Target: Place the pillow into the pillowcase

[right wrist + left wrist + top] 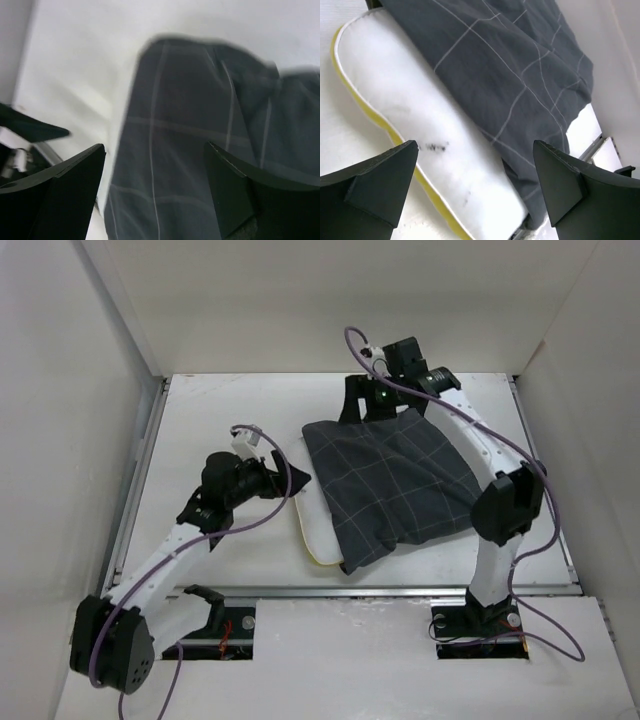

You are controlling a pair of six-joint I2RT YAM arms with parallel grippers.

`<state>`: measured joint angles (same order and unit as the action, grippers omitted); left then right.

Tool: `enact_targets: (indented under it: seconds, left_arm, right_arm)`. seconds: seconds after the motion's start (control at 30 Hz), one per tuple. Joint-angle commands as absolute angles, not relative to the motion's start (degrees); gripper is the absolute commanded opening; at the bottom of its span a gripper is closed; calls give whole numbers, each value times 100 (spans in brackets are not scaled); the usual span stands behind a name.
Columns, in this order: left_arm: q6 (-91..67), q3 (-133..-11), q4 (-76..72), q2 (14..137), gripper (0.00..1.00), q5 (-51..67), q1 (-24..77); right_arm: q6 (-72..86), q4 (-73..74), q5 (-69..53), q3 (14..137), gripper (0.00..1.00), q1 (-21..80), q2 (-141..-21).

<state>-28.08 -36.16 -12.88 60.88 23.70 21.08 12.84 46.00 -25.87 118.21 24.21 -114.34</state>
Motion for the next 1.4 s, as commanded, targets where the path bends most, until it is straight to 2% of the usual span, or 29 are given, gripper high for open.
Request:
enact_targets:
  seconds: [0.0, 0.03, 0.13, 0.2, 0.23, 0.3, 0.4, 0.5, 0.57, 0.6, 0.63, 0.7, 0.73, 0.77, 0.83, 0.87, 1.07, 1.2, 1.3, 1.37]
  left_arm:
    - [-3049, -3157, -1134, 5416, 100, 2241, 2074]
    - [-3102, -2886, -1134, 5318, 100, 2302, 2074]
    - [-3417, -2323, -1186, 5020, 96, 2452, 2074]
    - [-3577, -2040, -1318, 4879, 86, 2566, 2074]
    - [-3655, -1909, -1379, 4747, 76, 2566, 2074]
    - [-3884, -1548, -1704, 4693, 68, 2689, 2074]
    - [-4086, -1310, -2337, 4632, 65, 3040, 2205]
    - [-4148, -1257, -2731, 4868, 64, 3041, 2469]
    - [-4201, -1257, -3004, 5176, 61, 3041, 2610]
    - [-4271, -1205, -3319, 5307, 58, 3041, 2776]
    - [-4271, -1204, -3505, 5457, 46, 3041, 2856]
    - [-4411, -1204, -3953, 6008, 34, 3119, 3118]
    - [-4412, -1326, -4321, 6203, 29, 3120, 3207]
    - [-4412, -1397, -4437, 6414, 19, 3120, 3295]
    - [-4412, -1712, -4639, 6984, 5, 3182, 3497]
    - [-4343, -1827, -4702, 7126, 0, 3277, 3498]
    - [-3736, -3196, -4447, 7488, 0, 3516, 3560]
    - [-3560, -3917, -4455, 7830, 0, 3410, 3612]
    - [-3507, -4427, -4456, 8243, 0, 3410, 3612]
    - [-3586, -4587, -4456, 8419, 0, 3218, 3612]
  right_arm:
    - [1011, 4509, -1102, 11076, 85, 2925, -10118]
    - [1011, 4509, -437, 10909, 85, 3318, -9977]
    - [1011, 4649, 253, 10215, 82, 3901, -9616]
    - [1011, 4702, 500, 9836, 78, 4305, -9546]
    - [1011, 4702, 562, 9722, 76, 4420, -9545]
    - [1063, 4702, 615, 9485, 73, 4710, -9545]
    - [1125, 4702, 667, 9299, 73, 4973, -9808]
    - [1388, 4764, 957, 9185, 68, 5036, -10081]
    - [1555, 4764, 1177, 9123, 61, 5036, -10151]
    - [1556, 4833, 1265, 9123, 55, 5036, -10221]
    - [1556, 4834, 1318, 9123, 51, 5036, -10222]
    - [1556, 4834, 1318, 9237, 44, 5036, -10274]
    - [1495, 4834, 1101, 9298, 37, 5036, -10274]
    - [1494, 4834, 1012, 9412, 29, 5036, -10274]
    - [1249, 4772, 539, 9544, 0, 5036, -10274]
    - [1152, 4772, 319, 9736, 0, 5036, -10274]
    - [360, 4825, -1430, 11072, 0, 5036, -10204]
    - [299, 4896, -3500, 12136, 0, 5036, -10345]
    - [368, 4896, -4208, 12498, 0, 5036, -10459]
    - [491, 4835, -4210, 12428, 0, 5036, -10459]
